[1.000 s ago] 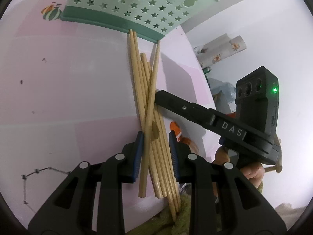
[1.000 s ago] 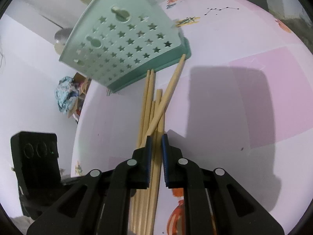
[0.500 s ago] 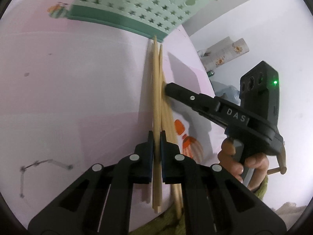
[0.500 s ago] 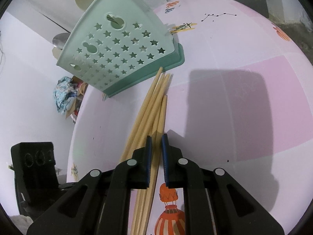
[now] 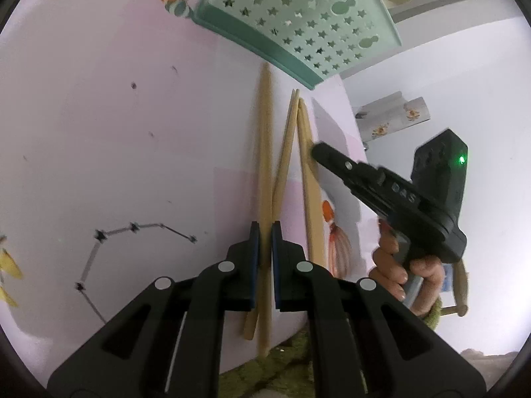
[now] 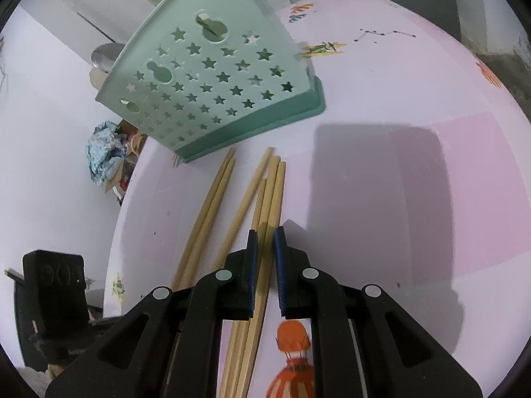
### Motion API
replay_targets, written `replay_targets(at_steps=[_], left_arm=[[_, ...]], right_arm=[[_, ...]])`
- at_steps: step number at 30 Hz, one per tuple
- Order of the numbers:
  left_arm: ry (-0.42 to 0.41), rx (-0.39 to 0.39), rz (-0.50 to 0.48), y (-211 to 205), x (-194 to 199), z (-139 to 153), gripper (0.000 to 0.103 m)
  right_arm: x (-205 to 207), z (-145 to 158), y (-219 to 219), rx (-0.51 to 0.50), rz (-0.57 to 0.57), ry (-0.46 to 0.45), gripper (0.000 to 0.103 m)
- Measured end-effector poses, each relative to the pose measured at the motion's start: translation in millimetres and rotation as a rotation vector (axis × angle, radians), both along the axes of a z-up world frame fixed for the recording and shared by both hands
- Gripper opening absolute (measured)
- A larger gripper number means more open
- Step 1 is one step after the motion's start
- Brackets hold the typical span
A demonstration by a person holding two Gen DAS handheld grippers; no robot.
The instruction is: Organize utensils
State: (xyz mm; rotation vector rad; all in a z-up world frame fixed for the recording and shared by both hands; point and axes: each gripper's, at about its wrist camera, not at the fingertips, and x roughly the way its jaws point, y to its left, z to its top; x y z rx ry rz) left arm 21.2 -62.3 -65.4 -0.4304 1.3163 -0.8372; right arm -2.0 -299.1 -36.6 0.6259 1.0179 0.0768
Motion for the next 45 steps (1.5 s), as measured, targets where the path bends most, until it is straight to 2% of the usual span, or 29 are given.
replay_targets(at_steps=[11, 14, 19, 26, 30, 35, 38, 40, 43, 45], left_arm=[[0.025, -0.035, -0.044, -33.1, 0.7, -3.6, 0.006], [0.025, -0.039, -0.05, -38.9, -3.3, -2.8, 0.006], [0.018, -0.036, -0.044, -30.0, -10.6, -0.9, 0.006], [0.005, -0.02, 0.004, 3.5, -15.0, 5.3, 0.006], [-0.052, 0.009, 0.014, 9.6, -9.2, 13.3, 0.006], [-0.155, 0.062, -0.036, -2.7, -3.6, 29.1, 0.009], [-0.239, 0.122, -0.088, -14.6, 9.8, 35.6, 0.019], [-0.287, 0.165, -0.11, -20.9, 17.5, 37.6, 0.02], [-0.364, 0.247, -0.136, -33.7, 22.9, 36.4, 0.02], [-0.394, 0.274, -0.138, -41.2, 27.7, 35.9, 0.019]], right_arm=[[45.3, -0.7, 10.2, -0.065, 0.032, -0.021, 0.009], [54.2, 1.3, 14.9, -0.115, 0.036, -0.026, 0.009], [61.4, 1.9, 12.0, -0.129, 0.041, -0.032, 0.007], [53.2, 9.2, -12.0, -0.07, 0.045, -0.075, 0.008], [45.3, 12.2, -18.6, -0.053, 0.033, -0.085, 0.009], [29.9, 15.6, -13.5, -0.061, 0.038, -0.088, 0.009], [21.0, 16.3, -9.5, -0.082, 0.037, -0.085, 0.011], [16.1, 16.3, -9.0, -0.092, 0.031, -0.085, 0.016], [10.8, 16.5, -7.1, -0.109, 0.029, -0.09, 0.016], [8.8, 18.1, -5.3, -0.121, 0.032, -0.095, 0.016]])
